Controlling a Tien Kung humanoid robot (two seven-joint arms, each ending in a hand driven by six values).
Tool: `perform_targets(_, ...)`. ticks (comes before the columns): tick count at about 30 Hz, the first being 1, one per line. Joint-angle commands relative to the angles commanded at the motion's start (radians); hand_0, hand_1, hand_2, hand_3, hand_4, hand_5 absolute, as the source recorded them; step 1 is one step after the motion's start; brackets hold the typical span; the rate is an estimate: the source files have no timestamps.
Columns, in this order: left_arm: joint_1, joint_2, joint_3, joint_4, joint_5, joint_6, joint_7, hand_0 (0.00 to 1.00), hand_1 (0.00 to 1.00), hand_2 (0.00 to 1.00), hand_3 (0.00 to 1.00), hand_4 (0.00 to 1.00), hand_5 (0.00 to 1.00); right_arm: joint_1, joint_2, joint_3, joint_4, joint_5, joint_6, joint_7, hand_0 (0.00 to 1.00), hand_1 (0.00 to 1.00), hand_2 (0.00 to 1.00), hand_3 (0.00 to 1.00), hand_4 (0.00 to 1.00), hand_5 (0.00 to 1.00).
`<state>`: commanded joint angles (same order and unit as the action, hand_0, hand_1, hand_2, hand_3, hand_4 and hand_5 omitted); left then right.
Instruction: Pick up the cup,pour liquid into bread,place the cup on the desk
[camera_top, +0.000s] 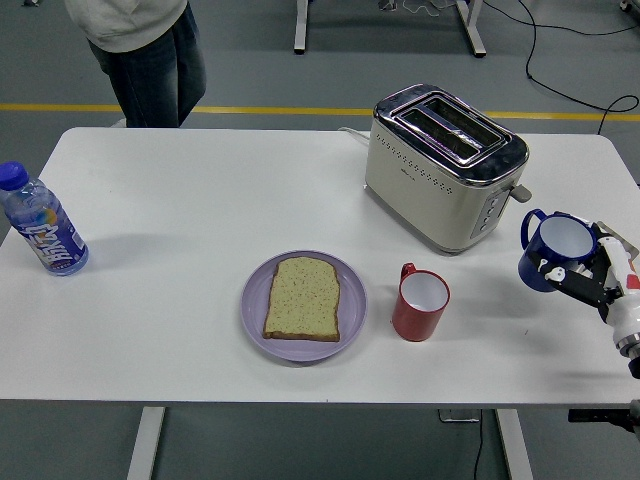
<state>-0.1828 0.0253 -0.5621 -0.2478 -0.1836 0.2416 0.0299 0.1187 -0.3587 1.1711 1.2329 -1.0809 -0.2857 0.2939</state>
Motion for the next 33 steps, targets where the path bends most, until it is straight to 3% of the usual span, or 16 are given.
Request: perform_targets(33,-0.006,-0.008,0.016,0.002,-0.023,-0.007,-0.004,0.69,0.756,0.773,0.611,0.396,0.998,0.034,0.043,-0.119,-0.134,0.004,0.013,0.061,0.471,0.464,0.563,0.567,0.648,0.002)
